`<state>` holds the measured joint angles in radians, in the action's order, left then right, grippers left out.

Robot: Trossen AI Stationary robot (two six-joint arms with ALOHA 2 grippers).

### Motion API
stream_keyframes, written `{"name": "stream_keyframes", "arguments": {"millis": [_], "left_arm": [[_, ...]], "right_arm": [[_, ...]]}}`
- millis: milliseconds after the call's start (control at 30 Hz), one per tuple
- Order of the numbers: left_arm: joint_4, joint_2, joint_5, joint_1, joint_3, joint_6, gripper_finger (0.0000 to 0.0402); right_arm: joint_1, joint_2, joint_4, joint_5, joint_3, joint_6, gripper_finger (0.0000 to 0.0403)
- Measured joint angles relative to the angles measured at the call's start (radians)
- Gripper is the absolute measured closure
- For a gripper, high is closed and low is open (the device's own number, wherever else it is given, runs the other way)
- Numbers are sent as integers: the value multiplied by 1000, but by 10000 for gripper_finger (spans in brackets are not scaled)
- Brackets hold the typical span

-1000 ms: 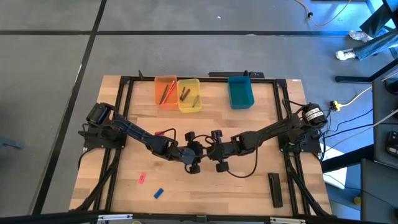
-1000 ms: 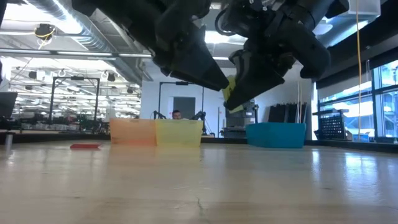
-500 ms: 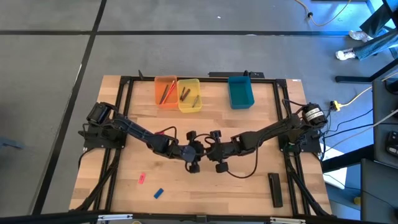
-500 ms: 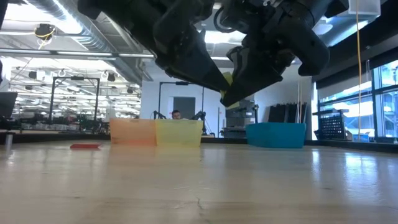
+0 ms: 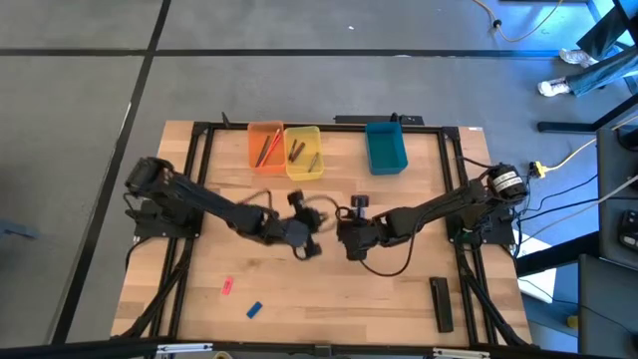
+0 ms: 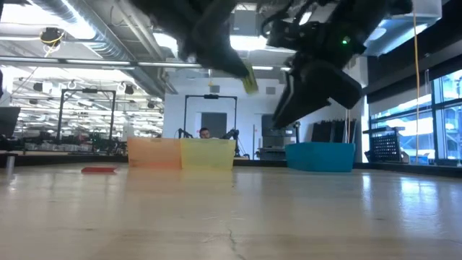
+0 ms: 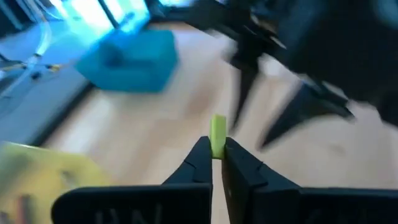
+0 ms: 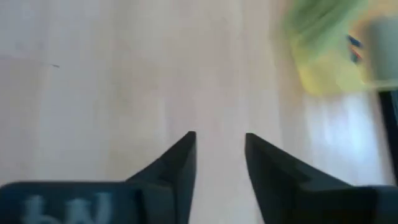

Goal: Sort crayons/erasers/pens/pencils in bins
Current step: Put the yellow eraser into the blue bin

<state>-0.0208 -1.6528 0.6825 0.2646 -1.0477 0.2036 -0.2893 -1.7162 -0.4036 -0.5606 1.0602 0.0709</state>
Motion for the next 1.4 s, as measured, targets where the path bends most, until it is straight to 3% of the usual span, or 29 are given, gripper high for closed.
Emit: {"name": "stream_keyframes", "arguments": {"millis": [167,300,533,667,800,1100,1233,1400], "left_arm": [[7,136,-31,-115,0,-58,398],[43,161,-219,-252,-1,-58,399],[265,18,-512,-472,-10,-58,399],[281,-118,-628,-570,-127,-60,399],[266,-286,-749,-637,-329,-95,399],[109,-617,-837,-705,-814,-128,399],[97,-731,-831,-704,-947,-104,399],[72,-841,-828,-694,-1038,-25,399]], "right_arm": [[0,70,51,-42,-109,65,215],[3,152,177,-52,-259,132,205],[22,309,410,-38,-506,216,209],[21,362,427,41,-572,216,215],[33,388,344,79,-592,246,223],[60,581,-228,-243,-535,635,236],[64,723,-310,-309,-516,657,236],[68,873,-308,-276,-511,668,236]]}}
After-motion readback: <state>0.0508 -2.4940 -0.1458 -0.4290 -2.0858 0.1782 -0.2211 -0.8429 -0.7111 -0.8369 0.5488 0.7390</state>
